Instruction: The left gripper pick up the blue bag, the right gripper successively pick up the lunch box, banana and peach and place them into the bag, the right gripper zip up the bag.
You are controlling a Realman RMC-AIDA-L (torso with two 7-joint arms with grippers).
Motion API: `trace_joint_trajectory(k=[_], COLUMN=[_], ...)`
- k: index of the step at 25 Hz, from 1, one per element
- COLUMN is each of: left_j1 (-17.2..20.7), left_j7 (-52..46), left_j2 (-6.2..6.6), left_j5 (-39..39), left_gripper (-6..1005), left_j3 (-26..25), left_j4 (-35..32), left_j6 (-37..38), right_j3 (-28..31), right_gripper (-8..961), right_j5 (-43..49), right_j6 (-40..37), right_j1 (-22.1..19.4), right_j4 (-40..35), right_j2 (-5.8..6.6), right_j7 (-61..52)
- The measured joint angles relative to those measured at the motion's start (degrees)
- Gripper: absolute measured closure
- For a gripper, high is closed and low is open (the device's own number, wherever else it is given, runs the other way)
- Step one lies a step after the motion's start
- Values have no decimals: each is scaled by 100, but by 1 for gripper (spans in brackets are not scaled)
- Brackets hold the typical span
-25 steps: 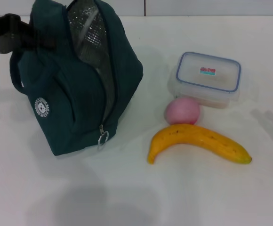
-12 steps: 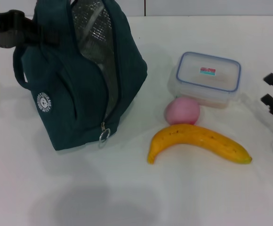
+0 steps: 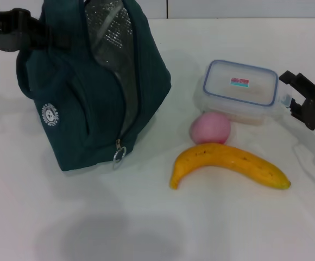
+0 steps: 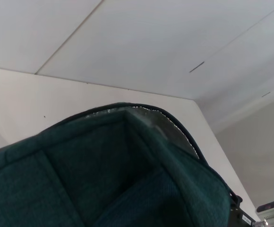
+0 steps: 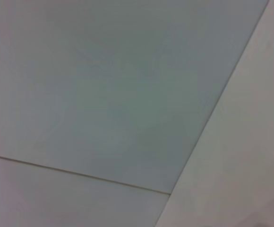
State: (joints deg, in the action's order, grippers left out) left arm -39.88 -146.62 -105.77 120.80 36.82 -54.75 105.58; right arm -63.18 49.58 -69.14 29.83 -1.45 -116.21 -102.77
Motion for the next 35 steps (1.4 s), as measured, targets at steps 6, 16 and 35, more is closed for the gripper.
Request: trace_joint_trajectory(k=[6, 16, 35], left_j1=[-5, -17, -19], left_j7=[14, 61, 135], left_j2=[3, -12, -31], left_j5=[0, 0, -4], left_gripper=[953, 953, 954], left_j3=[0, 0, 10], left_j4=[-1, 8, 9], left_j6=[-10, -21, -20], right_j3=[3, -1, -14], right_gripper=[112, 111, 112], right_j5=[11, 44, 43], right_j6=[79, 124, 288], right_j1=[131, 202, 346], right_j4=[5, -8, -22], right_j2=[2, 2, 2], right_j7=[-5, -74, -77])
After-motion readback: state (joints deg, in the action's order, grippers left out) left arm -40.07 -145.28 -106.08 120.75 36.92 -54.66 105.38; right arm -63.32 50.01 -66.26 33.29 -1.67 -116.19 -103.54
